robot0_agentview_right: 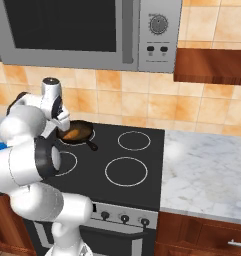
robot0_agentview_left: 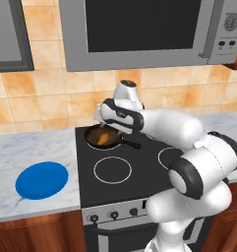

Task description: Pick the croissant and place it on the pan. Then turn on the stove to warm the croissant.

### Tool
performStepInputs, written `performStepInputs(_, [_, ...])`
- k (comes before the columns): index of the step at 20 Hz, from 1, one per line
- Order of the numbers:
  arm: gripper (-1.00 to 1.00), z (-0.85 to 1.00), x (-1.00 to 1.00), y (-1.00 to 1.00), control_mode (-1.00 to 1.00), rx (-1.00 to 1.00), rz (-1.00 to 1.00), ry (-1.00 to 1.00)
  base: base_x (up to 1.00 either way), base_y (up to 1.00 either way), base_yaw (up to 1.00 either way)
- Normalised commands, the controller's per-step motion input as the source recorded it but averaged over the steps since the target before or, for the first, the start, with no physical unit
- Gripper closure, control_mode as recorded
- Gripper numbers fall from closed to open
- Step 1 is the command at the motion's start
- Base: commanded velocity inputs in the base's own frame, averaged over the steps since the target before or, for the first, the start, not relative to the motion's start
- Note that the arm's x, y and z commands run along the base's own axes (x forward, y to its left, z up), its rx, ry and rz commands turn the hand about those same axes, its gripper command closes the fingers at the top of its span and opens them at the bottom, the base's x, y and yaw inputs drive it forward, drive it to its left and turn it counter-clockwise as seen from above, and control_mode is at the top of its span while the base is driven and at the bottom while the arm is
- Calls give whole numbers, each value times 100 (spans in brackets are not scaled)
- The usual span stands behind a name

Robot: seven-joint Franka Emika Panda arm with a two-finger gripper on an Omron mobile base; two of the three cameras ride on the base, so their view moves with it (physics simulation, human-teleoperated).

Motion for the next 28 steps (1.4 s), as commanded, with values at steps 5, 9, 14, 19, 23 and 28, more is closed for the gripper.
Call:
performStepInputs(5, [-100,21,-74,0,-100,-1,0,-20,0,0,0])
performStepInputs(9, [-100,14,-77,0,-100,-5,0,-20,0,0,0])
performStepInputs(14, [-100,20,-78,0,-100,-6,0,-21,0,0,0])
performStepInputs(19, [-100,19,-78,0,-100,-6,0,-23,0,0,0])
performStepInputs(23, [-100,10,-72,0,-100,-6,0,-25,0,0,0])
performStepInputs(28, [-100,10,-73,2,-100,-6,0,-25,0,0,0])
